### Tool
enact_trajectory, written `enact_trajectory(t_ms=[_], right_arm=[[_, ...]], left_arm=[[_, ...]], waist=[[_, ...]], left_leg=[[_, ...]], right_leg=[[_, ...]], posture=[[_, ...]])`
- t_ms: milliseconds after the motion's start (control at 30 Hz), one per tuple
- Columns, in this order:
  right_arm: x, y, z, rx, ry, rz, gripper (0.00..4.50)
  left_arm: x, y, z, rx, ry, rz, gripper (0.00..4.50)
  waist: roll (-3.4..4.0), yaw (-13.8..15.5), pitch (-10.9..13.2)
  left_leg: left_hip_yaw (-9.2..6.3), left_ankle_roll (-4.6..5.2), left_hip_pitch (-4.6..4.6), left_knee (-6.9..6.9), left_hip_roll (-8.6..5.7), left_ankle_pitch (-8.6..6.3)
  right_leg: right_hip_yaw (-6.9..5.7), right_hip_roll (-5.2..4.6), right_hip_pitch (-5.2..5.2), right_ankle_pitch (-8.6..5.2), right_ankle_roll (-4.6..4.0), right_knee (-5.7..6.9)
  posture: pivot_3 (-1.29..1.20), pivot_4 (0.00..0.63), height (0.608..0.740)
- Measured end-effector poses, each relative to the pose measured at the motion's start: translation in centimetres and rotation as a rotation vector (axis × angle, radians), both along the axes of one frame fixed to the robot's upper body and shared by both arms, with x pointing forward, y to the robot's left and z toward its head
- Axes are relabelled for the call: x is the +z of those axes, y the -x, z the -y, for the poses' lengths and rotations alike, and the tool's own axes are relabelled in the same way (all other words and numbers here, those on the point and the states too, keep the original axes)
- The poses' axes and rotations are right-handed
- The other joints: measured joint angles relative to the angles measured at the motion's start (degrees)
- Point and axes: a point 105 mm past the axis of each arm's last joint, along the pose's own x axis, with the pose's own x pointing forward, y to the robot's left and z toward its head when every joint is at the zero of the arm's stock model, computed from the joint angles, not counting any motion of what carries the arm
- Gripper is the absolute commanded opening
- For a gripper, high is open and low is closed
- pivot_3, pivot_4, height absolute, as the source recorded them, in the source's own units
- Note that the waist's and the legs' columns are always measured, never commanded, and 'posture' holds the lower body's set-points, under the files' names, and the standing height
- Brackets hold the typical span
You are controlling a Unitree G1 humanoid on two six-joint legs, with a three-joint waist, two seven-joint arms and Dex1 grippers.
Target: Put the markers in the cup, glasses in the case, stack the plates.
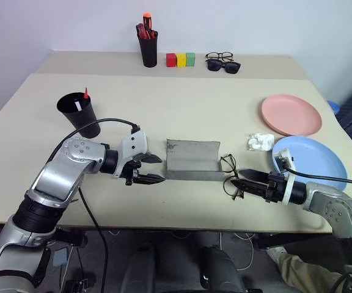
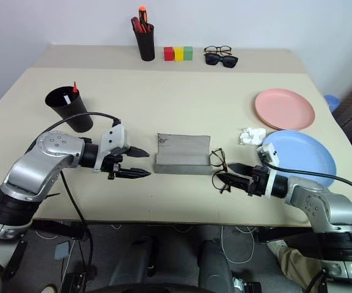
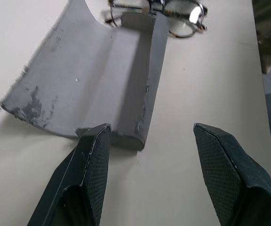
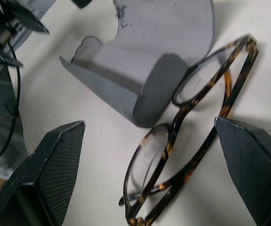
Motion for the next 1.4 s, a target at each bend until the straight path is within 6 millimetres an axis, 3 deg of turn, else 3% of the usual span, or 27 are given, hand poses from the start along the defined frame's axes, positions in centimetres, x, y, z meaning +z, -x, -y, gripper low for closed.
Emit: enact_trajectory(t_ms=[400,500,600,1400], right_arm=[[0.1,-0.6,-0.2,0.026,-0.008,0.003,4.5],[0.0,-0.6,-0.3,0.033,-0.003,0.0,3.65],[-0.1,-0.6,-0.5,0.039,-0.009,-0.002,2.21],[-0.2,-1.5,-1.2,0.061,0.015,0.012,2.21]], left_arm=[[-0.1,0.2,-0.4,0.048,0.017,-0.02,2.82],[-0.1,0.2,-0.4,0.054,0.021,-0.018,2.86],[0.0,0.1,-0.5,0.061,0.019,-0.017,2.86],[-0.5,0.7,-0.4,0.087,0.03,-0.047,2.86]], waist=[[0.0,0.0,0.0],[0.0,0.0,0.0],[0.0,0.0,0.0],[0.0,0.0,0.0]], left_leg=[[0.0,0.0,0.0,0.12,0.0,-0.01],[-0.01,0.0,0.0,0.12,0.0,-0.01],[-0.01,0.0,0.0,0.12,0.0,-0.01],[-0.01,-0.01,-0.01,0.12,0.0,-0.01]], right_leg=[[0.01,0.0,-0.05,-0.04,0.04,0.18],[0.01,0.0,-0.05,-0.04,0.04,0.19],[0.01,0.0,-0.05,-0.04,0.04,0.19],[0.01,0.0,-0.07,-0.04,0.04,0.19]], posture=[[0.0,0.15,0.74],[0.0,0.15,0.74],[0.0,0.15,0.74],[0.0,0.15,0.74]])
